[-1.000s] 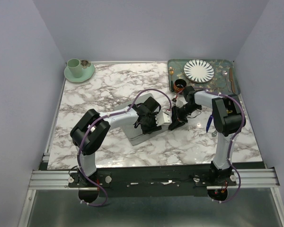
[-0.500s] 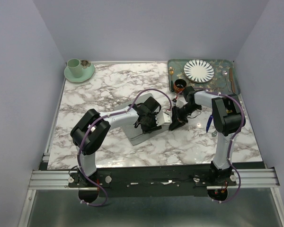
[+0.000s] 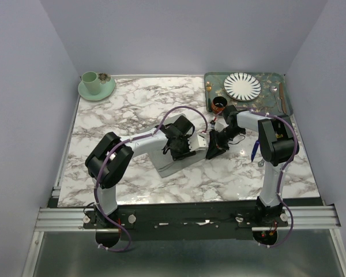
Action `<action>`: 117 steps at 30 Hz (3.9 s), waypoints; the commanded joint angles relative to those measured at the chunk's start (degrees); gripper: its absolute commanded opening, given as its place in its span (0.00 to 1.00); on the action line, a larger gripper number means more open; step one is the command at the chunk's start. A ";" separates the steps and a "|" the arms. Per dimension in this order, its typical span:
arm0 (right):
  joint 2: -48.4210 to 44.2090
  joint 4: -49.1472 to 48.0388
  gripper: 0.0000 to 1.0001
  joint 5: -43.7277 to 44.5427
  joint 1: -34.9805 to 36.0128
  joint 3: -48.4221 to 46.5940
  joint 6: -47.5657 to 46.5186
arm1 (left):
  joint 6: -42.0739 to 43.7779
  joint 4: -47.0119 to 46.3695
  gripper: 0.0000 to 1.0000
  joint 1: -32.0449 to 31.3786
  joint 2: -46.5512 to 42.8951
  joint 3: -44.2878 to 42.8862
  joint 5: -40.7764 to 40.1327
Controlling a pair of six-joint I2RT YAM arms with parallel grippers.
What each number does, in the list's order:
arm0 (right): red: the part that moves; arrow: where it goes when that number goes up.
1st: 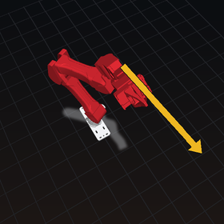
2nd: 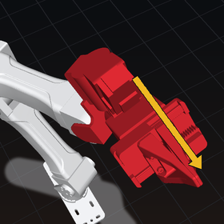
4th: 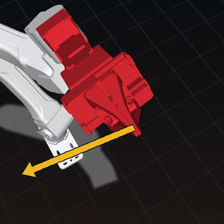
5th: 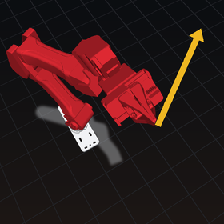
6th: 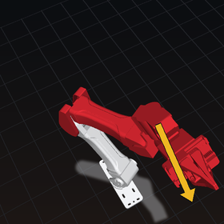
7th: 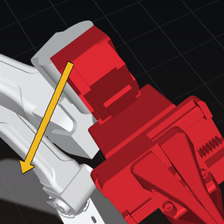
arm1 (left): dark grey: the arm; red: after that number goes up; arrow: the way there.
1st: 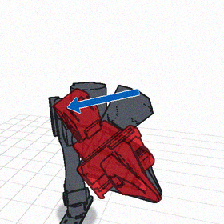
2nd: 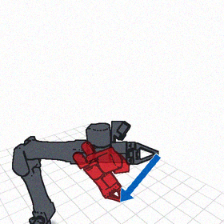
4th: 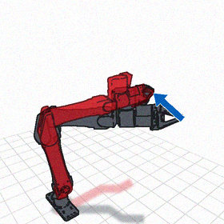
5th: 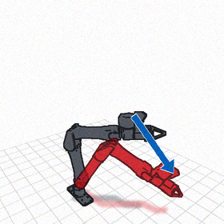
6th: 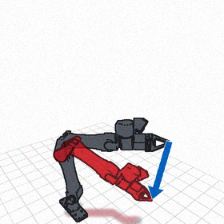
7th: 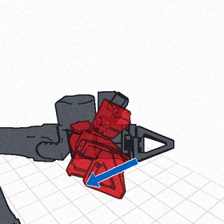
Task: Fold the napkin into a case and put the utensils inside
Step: Smooth out the square-folded napkin at the center of the board.
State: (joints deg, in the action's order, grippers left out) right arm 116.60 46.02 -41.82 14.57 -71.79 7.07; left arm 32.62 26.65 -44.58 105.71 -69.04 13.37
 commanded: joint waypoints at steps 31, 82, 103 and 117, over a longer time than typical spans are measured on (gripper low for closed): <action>0.56 -1.28 0.23 1.13 0.20 1.04 0.58 | -5.29 8.85 0.04 -1.04 -0.86 -5.32 8.52; -4.19 7.51 0.23 -1.95 -2.09 -5.03 -6.46 | -3.89 12.72 0.04 -1.74 -2.17 -5.49 10.81; -3.22 6.89 0.25 -4.41 -2.09 -5.47 -6.02 | -0.90 13.69 0.20 -1.57 0.46 -2.43 15.37; -2.78 4.70 0.43 -12.57 -0.86 -8.45 -4.96 | -18.23 6.68 0.68 11.69 -13.24 0.29 28.54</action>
State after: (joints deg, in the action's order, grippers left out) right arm 113.36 52.14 -48.27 12.69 -77.91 1.56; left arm 27.24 39.75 -40.40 102.32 -70.98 30.87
